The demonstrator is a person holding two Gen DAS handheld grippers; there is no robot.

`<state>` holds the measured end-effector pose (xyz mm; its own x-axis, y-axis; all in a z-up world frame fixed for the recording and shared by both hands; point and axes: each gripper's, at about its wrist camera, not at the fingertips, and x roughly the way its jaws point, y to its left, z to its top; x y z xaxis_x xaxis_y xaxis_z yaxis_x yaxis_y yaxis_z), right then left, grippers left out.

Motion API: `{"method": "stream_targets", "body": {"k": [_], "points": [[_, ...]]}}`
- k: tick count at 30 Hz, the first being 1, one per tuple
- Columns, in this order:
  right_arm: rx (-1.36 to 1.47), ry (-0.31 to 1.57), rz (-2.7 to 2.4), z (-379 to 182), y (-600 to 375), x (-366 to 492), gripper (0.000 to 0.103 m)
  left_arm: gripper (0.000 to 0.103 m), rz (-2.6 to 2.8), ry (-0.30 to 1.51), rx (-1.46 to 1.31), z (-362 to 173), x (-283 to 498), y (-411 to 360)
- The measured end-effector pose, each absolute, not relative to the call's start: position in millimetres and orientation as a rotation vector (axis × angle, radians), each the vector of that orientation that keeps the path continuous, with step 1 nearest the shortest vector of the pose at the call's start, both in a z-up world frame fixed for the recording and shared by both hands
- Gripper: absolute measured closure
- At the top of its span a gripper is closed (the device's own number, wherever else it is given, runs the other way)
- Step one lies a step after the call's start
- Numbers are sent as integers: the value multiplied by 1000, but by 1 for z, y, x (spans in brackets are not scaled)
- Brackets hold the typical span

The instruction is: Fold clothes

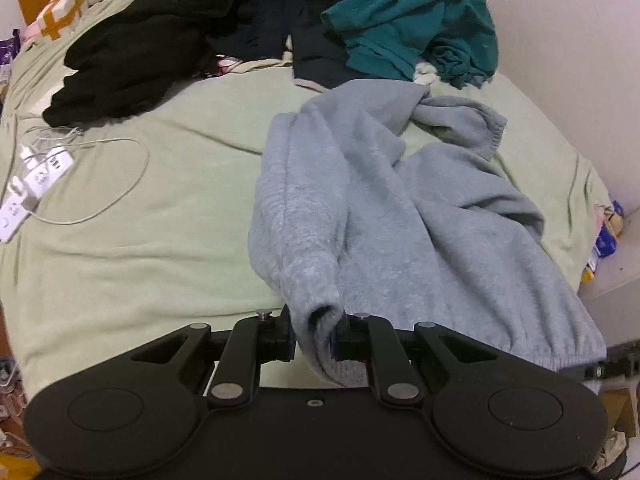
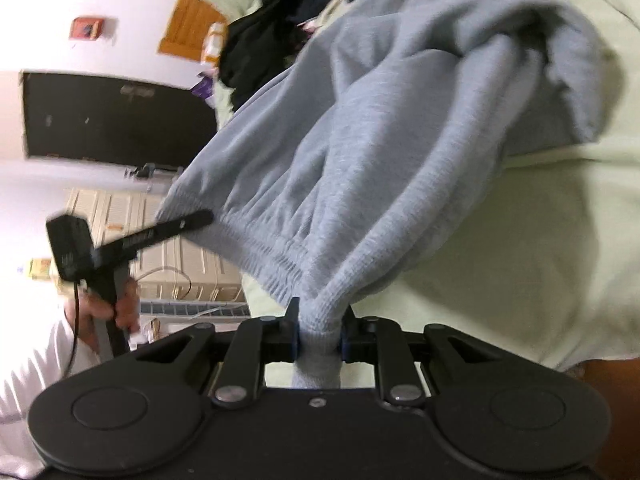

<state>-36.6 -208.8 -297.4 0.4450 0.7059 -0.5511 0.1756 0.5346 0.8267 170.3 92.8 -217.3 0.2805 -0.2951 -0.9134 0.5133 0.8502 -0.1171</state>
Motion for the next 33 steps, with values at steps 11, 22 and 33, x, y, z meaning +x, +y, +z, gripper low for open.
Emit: {"method": "stream_targets", "body": {"k": [11,22,33], "points": [[1037,1012,209,-303,-85,-66,87,89,-774,1157,309,-239,207,184],[1182,992,156,-334,151,-78,88,90,-906,1161,483,-256,242,328],[1188,1100,97,-391,248,-51,88,88,-875,1184,623,-328,260,380]]}}
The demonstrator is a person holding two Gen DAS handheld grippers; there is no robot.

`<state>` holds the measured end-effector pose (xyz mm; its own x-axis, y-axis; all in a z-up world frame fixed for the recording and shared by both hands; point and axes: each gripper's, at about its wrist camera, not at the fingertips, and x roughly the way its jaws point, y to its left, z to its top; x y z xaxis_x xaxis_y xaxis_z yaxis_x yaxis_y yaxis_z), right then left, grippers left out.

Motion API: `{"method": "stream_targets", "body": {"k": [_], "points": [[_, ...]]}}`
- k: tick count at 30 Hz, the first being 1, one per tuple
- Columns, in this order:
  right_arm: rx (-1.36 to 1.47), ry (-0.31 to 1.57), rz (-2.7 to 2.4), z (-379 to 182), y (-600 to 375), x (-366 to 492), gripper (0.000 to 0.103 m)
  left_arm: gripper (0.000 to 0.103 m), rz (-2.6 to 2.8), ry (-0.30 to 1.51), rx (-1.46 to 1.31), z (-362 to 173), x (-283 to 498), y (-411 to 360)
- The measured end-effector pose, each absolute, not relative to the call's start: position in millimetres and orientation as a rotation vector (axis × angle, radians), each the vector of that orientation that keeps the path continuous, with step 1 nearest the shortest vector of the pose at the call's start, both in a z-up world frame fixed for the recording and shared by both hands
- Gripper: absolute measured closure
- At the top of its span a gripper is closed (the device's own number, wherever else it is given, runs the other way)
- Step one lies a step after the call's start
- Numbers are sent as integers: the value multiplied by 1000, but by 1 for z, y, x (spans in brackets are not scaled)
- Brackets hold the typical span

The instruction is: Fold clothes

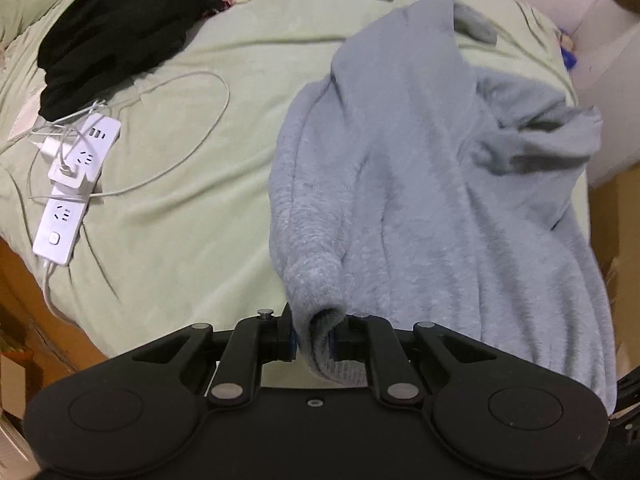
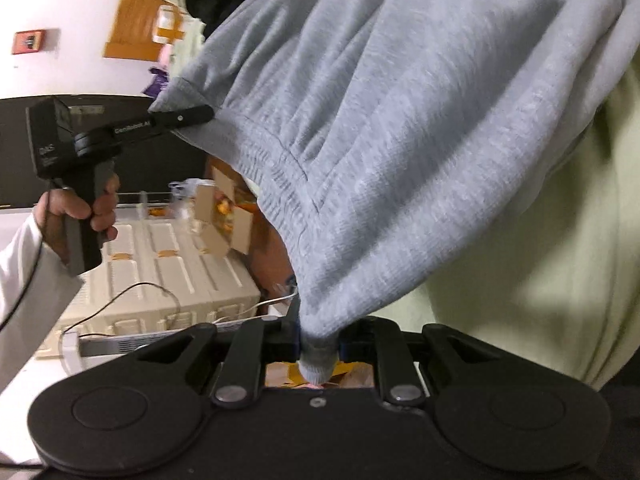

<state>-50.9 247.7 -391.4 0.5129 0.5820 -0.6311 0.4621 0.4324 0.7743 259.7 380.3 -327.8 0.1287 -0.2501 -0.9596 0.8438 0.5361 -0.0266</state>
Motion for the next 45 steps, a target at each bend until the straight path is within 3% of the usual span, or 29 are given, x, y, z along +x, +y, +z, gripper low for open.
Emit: {"method": "stream_targets", "body": {"k": [3,6,9,12,16,28,36,45], "points": [[1150,1136,68,-407,260,-38,88,87,-848,1191,649,-351,261,383],[1090,1174,49,-420,271,-27,84,75,-769,1223,648,-378,263,385],[1073,1190,42,-425,282,-14,70,69,-682,1244,632,-392,264,390],[1031,1208,27,-421,286,-8,47,58,-656,1247,610,-393,262,398],[1052,1229,3,-415,272,-20,34,51,-634,1248,622,-389,258,410],[1017,1100,-169,-349,158,-85,25,45,-493,1270,257,-337,224,456],[1009,1074,-265,-350,48,-102,25,42,-379,1347,114,-343,150,428],[783,1121,-155,-336,-93,-113,25,42,-117,1371,-44,-347,59,392]]}}
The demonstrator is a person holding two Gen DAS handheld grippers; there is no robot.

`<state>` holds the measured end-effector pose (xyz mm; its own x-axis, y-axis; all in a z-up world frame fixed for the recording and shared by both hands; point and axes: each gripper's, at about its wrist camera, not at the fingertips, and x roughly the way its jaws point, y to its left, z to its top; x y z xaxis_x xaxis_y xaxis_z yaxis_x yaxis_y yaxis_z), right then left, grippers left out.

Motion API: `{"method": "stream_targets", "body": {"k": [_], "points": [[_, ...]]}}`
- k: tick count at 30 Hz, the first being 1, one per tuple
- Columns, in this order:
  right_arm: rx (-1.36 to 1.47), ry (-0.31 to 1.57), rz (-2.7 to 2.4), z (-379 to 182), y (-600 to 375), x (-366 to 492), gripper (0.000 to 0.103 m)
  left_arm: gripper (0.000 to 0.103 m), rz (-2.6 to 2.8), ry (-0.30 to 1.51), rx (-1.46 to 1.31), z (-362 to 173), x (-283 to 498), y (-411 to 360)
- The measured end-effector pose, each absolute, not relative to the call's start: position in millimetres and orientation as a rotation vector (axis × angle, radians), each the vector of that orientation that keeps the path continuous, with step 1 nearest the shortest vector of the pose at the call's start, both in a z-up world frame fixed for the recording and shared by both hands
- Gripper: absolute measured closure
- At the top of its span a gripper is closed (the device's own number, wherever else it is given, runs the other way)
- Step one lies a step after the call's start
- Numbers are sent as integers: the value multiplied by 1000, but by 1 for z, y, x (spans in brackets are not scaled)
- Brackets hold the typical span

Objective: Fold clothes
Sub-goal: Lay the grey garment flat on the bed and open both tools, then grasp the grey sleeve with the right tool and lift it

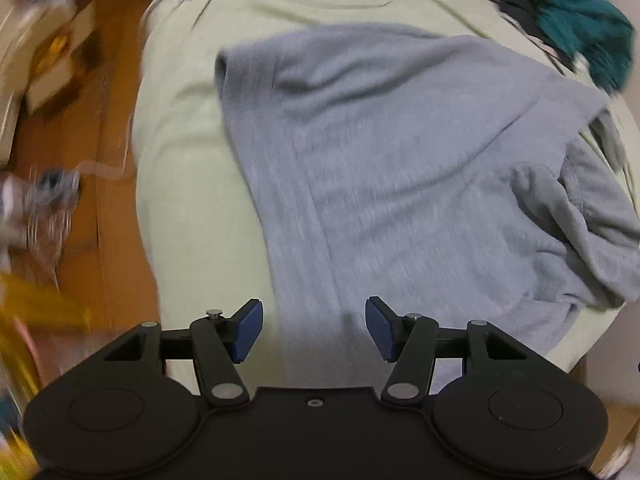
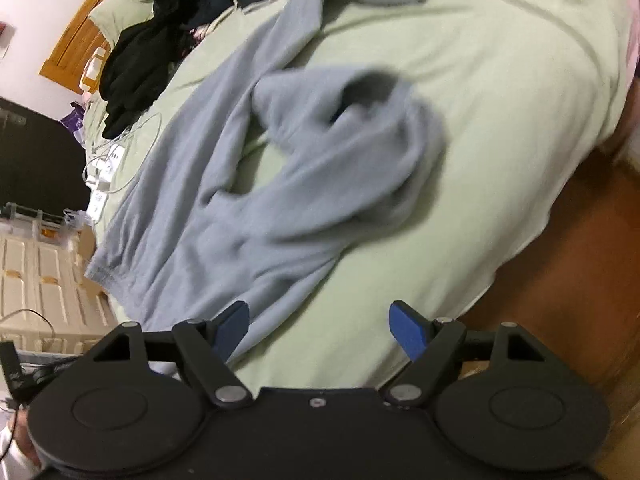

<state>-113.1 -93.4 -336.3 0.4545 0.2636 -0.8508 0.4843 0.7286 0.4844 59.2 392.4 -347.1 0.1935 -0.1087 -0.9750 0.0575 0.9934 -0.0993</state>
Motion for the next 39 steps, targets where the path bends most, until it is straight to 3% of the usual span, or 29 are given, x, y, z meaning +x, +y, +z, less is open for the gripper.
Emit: {"method": "stream_targets", "body": {"k": [10,13,21,27,34,38,39], "points": [[637,1081,-144,-289,-189,-130,24,42,-11,1296,-123,-337,18,351],[609,1107,-152,-284,-199,-129,24,36,20,1298,-139,-335,17,352],[437,1119,-127,-263,-165,-99,23,35,56,1348,-137,-355,32,376],[154,1125,-184,-256,-120,-49,23,35,31,1396,-242,-369,45,400],[-74,1165,-69,-289,-104,17,24,33,-116,1385,-33,-352,53,379],[-151,1198,54,-316,-107,43,40,33,-61,1395,31,-350,55,358],[-161,1207,111,-326,-110,50,55,33,-32,1395,33,-349,56,353]]}}
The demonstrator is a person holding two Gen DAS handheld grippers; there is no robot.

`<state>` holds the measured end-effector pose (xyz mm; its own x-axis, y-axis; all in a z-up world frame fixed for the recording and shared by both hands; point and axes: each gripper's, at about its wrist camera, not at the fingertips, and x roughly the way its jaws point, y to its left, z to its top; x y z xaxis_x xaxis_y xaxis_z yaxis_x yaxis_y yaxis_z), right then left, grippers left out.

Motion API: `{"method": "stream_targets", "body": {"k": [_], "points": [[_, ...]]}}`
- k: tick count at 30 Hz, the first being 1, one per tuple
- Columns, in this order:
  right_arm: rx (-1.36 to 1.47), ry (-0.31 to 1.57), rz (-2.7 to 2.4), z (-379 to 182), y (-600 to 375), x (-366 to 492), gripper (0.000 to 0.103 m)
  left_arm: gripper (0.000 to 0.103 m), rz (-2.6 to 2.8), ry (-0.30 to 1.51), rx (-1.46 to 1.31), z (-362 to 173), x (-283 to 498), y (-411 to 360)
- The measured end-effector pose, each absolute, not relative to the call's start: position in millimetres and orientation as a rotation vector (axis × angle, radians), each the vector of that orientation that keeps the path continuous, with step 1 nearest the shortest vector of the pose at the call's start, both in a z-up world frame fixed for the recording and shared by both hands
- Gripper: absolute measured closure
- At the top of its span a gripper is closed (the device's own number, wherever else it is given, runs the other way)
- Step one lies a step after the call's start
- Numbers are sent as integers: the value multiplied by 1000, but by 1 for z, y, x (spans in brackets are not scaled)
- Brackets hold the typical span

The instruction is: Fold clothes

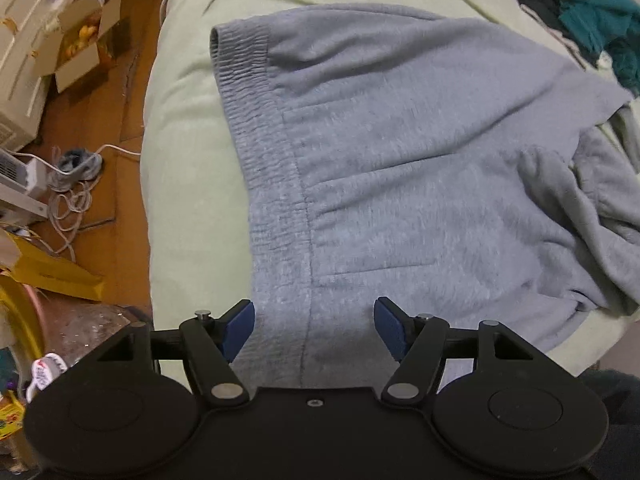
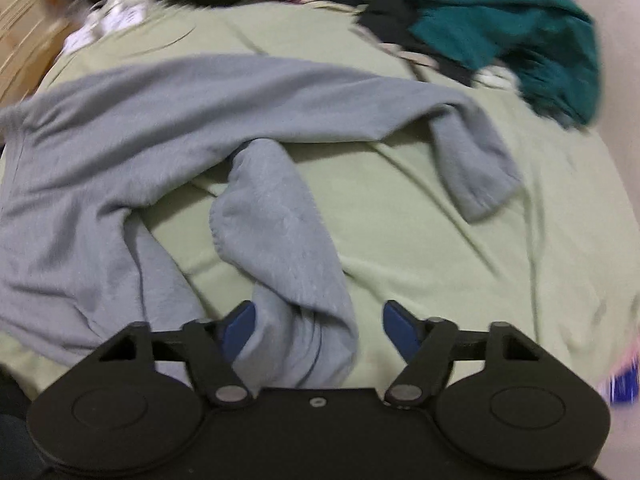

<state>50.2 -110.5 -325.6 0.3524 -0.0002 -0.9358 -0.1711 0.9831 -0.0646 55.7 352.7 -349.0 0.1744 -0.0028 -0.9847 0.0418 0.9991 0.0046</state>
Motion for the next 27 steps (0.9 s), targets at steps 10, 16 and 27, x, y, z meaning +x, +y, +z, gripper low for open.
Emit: {"method": "stream_targets", "body": {"k": [10,16,27], "points": [[-259,1294,543,-360,-146,89,79,30,395,1280,-241,-294,30,288],[-86,1338,656,-359,-183,121,95,29,557,1252,-354,-299,10,251],[340,1264,651,-284,-277,152,97,29,567,1260,-396,-297,3,203]]}}
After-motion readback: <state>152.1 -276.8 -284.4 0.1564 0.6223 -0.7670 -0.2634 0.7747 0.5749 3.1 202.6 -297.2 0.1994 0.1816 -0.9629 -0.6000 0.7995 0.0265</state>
